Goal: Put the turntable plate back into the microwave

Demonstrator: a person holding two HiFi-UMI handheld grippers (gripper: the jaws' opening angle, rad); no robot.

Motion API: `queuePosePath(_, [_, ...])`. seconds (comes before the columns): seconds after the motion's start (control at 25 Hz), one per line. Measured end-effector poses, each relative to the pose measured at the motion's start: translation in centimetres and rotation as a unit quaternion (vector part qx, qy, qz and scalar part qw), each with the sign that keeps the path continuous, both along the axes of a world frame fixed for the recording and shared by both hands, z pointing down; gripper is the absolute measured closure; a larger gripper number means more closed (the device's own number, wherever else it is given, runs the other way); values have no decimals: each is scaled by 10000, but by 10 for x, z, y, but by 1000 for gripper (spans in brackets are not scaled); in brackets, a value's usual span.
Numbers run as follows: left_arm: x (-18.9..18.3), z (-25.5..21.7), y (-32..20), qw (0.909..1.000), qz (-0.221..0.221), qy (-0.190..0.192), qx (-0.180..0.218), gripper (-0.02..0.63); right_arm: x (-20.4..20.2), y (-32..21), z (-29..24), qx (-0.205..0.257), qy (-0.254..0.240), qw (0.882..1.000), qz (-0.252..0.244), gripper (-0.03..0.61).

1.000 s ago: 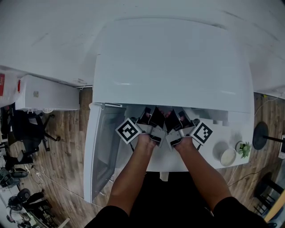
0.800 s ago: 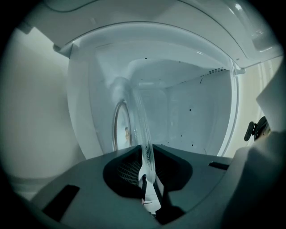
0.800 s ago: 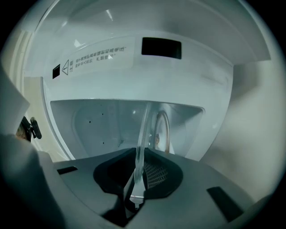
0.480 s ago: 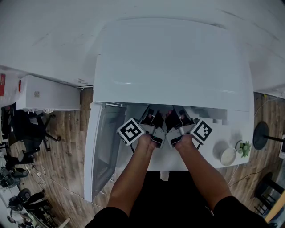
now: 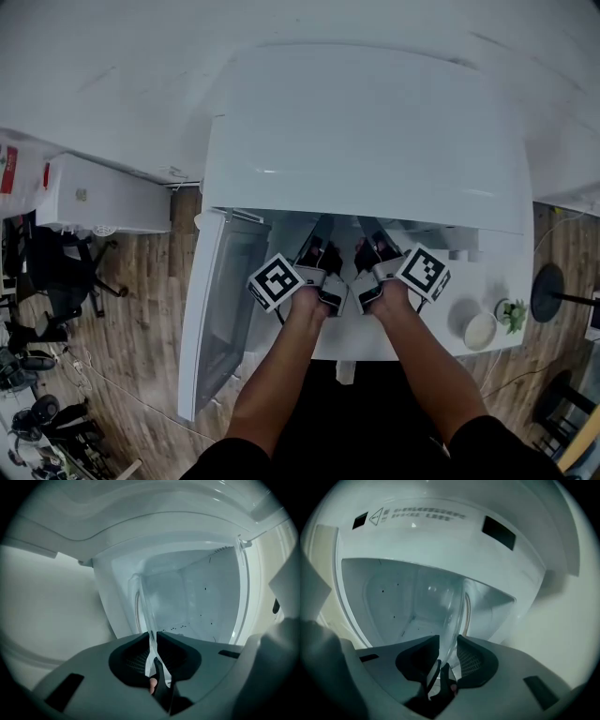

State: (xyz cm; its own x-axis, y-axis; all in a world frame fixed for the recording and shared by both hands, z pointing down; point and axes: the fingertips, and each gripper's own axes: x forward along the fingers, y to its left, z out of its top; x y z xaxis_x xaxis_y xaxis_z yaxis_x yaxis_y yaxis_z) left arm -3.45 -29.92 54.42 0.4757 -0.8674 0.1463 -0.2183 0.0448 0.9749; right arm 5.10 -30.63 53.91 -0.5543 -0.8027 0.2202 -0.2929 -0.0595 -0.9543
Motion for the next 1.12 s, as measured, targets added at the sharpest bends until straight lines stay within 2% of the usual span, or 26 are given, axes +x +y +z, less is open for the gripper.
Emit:
queuePosePath(0.12, [0, 3, 1, 10000, -6, -53, -60, 552, 4, 7, 4, -149, 455, 9987, -151, 458])
queuePosePath(0.16, [0, 3, 1, 9999, -38, -58, -79, 554, 7, 11, 7, -232, 513, 9983, -141, 487])
queuePosePath(0.32, [-1, 3, 0, 9995, -42, -318, -79, 549, 14, 20, 8, -386, 450, 9981, -161, 529])
queuePosePath(0.36, [-1, 4, 1, 9989, -17, -453, -96, 545, 15, 23, 6, -321, 497, 9981, -196, 562])
queuePosePath(0.44, [-2, 4, 5, 9979, -12, -634, -161, 537, 17, 27, 2, -129, 694, 9971, -270, 562])
queuePosePath(0.68, [-11, 7, 24, 9977, -177, -643, -152, 515, 13, 35, -12, 509, 1366, 9875, -600, 561])
queuePosePath(0.8, [-12, 2, 35, 9968, -105, -792, -64, 520, 10, 41, -26, 918, 1676, 9788, -737, 561])
queuePosePath(0.92, [-11, -10, 49, 9929, 115, -1169, 158, 552, 5, 52, -40, 1279, 1995, 9674, -897, 561])
queuePosePath(1.12, [-5, -39, 70, 9759, 574, -1965, 757, 572, 1, 73, -68, 1768, 2449, 9474, -1056, 561])
